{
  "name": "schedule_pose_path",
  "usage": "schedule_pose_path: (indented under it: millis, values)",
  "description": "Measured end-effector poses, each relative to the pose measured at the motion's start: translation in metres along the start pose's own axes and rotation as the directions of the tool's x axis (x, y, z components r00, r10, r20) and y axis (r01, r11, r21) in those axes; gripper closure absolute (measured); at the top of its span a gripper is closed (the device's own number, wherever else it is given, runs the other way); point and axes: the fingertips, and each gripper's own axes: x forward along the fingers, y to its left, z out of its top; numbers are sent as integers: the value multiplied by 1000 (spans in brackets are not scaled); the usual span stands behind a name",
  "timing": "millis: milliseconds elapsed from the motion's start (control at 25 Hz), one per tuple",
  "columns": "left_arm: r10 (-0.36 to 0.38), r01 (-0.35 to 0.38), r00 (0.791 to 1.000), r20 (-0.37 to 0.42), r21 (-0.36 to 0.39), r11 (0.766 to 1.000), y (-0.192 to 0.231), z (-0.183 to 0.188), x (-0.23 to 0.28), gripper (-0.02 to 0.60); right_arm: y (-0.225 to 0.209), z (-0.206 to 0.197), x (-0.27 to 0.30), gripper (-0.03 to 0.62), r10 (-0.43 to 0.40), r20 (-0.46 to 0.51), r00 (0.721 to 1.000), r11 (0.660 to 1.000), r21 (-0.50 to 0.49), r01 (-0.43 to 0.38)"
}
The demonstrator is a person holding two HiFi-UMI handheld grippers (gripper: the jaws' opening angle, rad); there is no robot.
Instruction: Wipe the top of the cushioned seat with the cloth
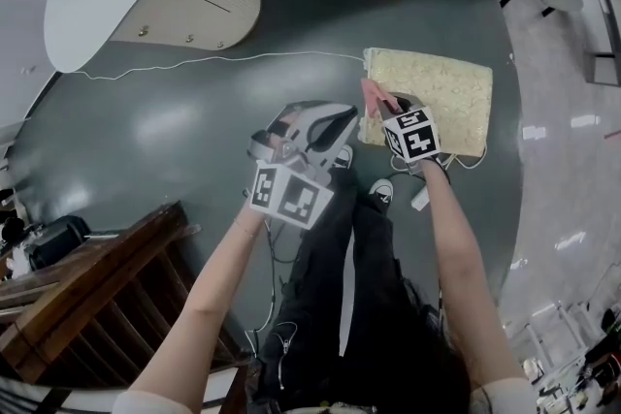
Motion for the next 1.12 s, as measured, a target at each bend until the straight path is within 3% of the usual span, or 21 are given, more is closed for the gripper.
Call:
schedule_pose_path:
  millis: [520,1120]
  values:
    - [-55,55,998,19,14,998,-22,12,17,572,-69,-47,-35,583,-135,-58,989,989,56,139]
    - [-148,145,988,38,76,987,-70,65,71,572,-194,-121,-130,583,-313,-108,944,935,140,326]
